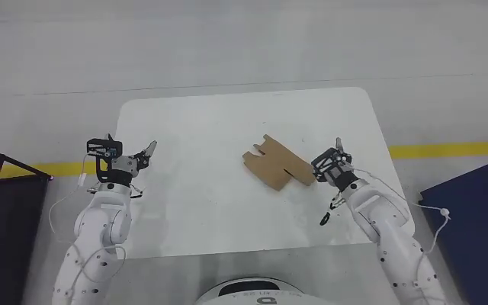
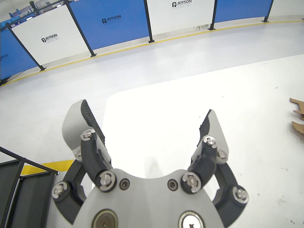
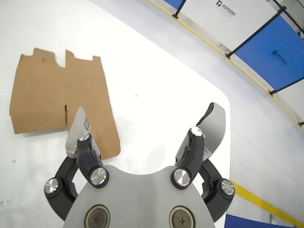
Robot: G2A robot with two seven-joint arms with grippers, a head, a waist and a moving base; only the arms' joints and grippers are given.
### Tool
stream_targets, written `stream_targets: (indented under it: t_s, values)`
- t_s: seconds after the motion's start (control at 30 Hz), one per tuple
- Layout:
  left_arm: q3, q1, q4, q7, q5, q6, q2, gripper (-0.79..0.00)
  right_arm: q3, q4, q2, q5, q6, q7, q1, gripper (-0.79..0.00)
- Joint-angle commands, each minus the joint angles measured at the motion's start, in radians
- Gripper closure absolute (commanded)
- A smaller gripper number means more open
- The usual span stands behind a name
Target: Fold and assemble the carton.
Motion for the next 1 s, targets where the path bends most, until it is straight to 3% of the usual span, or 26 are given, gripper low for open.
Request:
stream_targets:
  t_s: [0.0,0.17,0.3,0.47,0.7,0.97]
  values:
    - [0.000,0.000,0.000,0.000,0.000,0.000,0.000,-0.785,-0.022,-0.006,0.002,-0.055,-0.039,0.030,-0.001,-0.317]
    - [0.000,0.000,0.000,0.000,0.000,0.000,0.000,-0.785,-0.065,-0.012,0.007,-0.111,-0.134,0.059,-0.014,-0.145]
    - [0.000,0.000,0.000,0.000,0.000,0.000,0.000,-0.785,-0.097,0.005,0.006,-0.156,-0.126,0.093,-0.011,-0.249]
    - [0.000,0.000,0.000,0.000,0.000,0.000,0.000,-0.785,-0.119,0.017,0.003,-0.178,-0.105,0.129,-0.001,-0.265]
    - [0.000,0.000,0.000,0.000,0.000,0.000,0.000,-0.785,-0.166,0.024,-0.001,-0.273,-0.038,0.174,0.006,-0.357]
    - [0.000,0.000,0.000,0.000,0.000,0.000,0.000,-0.785,-0.229,0.040,-0.013,-0.406,0.115,0.222,0.022,-0.357]
